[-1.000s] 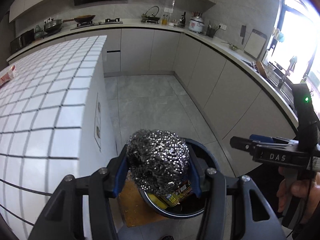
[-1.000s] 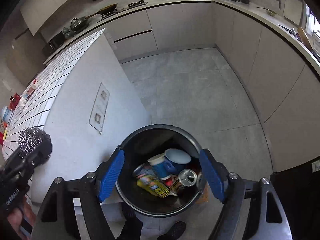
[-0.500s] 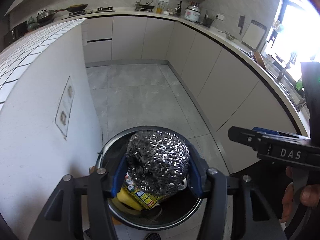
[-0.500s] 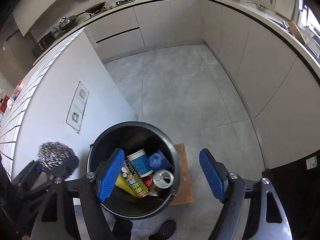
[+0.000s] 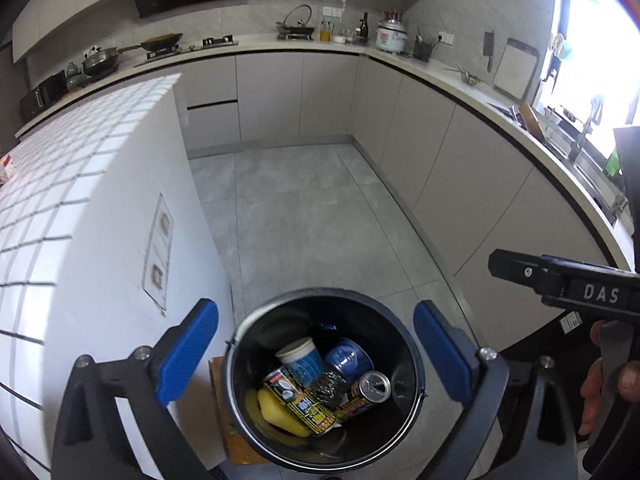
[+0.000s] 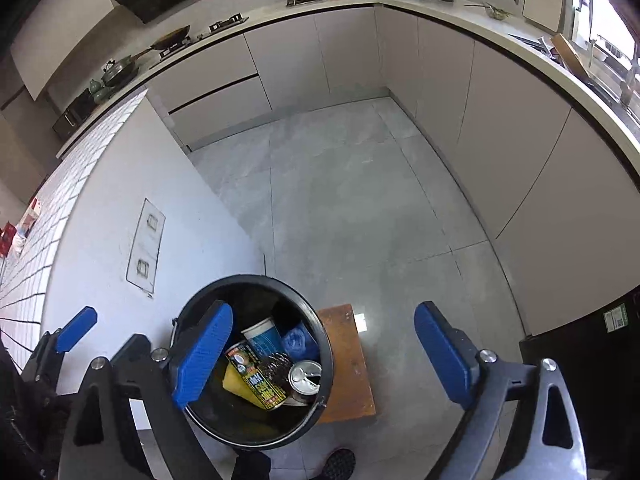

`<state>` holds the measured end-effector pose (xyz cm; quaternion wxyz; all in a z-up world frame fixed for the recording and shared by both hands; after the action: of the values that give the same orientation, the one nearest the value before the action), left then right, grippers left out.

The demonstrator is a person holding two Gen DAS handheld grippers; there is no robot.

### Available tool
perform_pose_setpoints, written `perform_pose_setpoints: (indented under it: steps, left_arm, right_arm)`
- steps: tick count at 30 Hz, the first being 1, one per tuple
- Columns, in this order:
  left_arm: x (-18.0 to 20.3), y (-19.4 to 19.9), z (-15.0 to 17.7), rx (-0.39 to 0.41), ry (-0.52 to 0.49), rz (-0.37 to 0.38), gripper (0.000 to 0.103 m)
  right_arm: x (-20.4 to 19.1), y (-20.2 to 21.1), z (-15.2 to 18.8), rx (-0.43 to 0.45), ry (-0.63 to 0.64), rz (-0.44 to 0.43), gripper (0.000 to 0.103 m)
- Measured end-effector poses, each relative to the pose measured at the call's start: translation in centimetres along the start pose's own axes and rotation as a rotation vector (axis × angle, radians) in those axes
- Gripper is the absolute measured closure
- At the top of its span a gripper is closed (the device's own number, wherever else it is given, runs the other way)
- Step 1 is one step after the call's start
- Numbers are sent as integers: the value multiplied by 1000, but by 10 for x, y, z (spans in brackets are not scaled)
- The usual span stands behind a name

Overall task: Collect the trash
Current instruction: 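Move the left tool to the white tissue while the right tool approaches the milk carton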

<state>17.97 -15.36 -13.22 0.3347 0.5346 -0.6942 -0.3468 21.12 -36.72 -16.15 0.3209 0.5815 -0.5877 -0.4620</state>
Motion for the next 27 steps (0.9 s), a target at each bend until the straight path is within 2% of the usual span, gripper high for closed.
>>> perform_pose_setpoints:
  steps: [9, 17, 23, 27]
  left_arm:
    - [-42, 35, -16, 46, 36, -45, 4]
    - [-100, 69, -18, 93, 94, -124, 4]
    - [-170, 94, -10, 127, 170, -213, 4]
    - [-240, 112, -2, 142, 255, -274, 4]
  right_arm:
    - [-40, 17, -20, 39, 55, -33, 9]
    - [-106, 30, -36, 69, 147, -72, 9]
    - [-174, 36, -51, 83, 229, -144, 9]
    - [-241, 38, -63, 96, 310, -195, 9]
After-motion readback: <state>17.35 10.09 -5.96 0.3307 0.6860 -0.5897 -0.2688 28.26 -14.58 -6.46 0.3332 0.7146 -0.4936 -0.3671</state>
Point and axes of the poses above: each gripper's, at about its wrist camera, not at the fingertips, and y roughly against the way its jaws point, x to its right, z to its underside, the point moved 4 cm from there along -y, roughly the way its jaws point, and after that the axes turned 9 degrees about -x, right-handed, at the moved point
